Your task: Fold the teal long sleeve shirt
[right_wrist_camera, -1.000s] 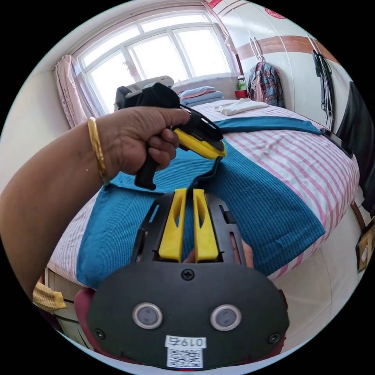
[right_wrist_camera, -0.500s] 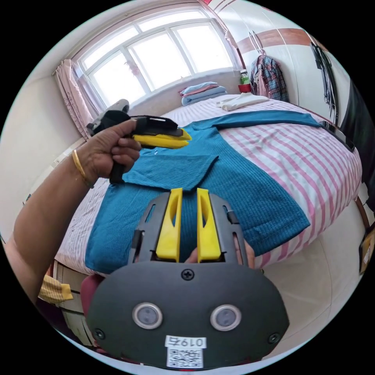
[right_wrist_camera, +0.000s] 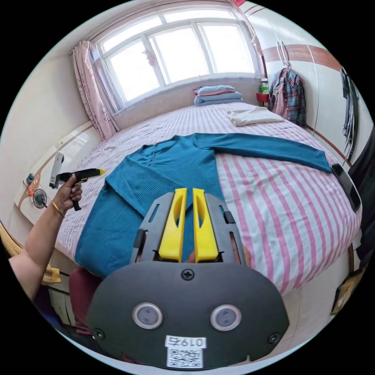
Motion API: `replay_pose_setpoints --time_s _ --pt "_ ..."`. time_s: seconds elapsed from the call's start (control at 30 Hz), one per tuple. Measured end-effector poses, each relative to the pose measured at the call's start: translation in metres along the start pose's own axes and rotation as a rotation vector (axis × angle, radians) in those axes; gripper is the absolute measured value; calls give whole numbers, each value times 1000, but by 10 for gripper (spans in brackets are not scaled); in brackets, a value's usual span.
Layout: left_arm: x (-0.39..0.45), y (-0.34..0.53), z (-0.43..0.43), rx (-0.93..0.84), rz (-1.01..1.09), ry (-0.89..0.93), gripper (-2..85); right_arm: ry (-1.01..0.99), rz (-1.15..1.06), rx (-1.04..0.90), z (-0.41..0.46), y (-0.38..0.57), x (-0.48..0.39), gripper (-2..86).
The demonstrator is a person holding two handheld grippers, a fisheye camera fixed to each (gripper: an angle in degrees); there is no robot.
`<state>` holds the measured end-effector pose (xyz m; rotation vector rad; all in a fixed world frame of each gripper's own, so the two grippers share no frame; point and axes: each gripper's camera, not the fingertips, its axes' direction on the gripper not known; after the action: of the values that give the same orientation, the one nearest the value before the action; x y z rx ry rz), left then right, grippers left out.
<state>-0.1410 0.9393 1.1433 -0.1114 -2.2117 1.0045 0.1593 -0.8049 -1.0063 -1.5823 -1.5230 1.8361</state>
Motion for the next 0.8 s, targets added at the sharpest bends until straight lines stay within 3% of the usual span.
replay_pose_setpoints --time_s 0.13,0.5,0.67,0.8 --pt "-35 -3 16 -77 -21 -175 9 27 -43 -57 48 -33 -24 6" --pt "-145 33 18 -123 -55 -175 11 51 -97 -97 132 -102 -65 7" --pt "-192 51 -13 40 -96 -13 29 1 -182 -96 164 -137 -98 13" --pt "-230 69 -33 142 -129 -77 70 -104 -324 -26 182 -189 -149 11"
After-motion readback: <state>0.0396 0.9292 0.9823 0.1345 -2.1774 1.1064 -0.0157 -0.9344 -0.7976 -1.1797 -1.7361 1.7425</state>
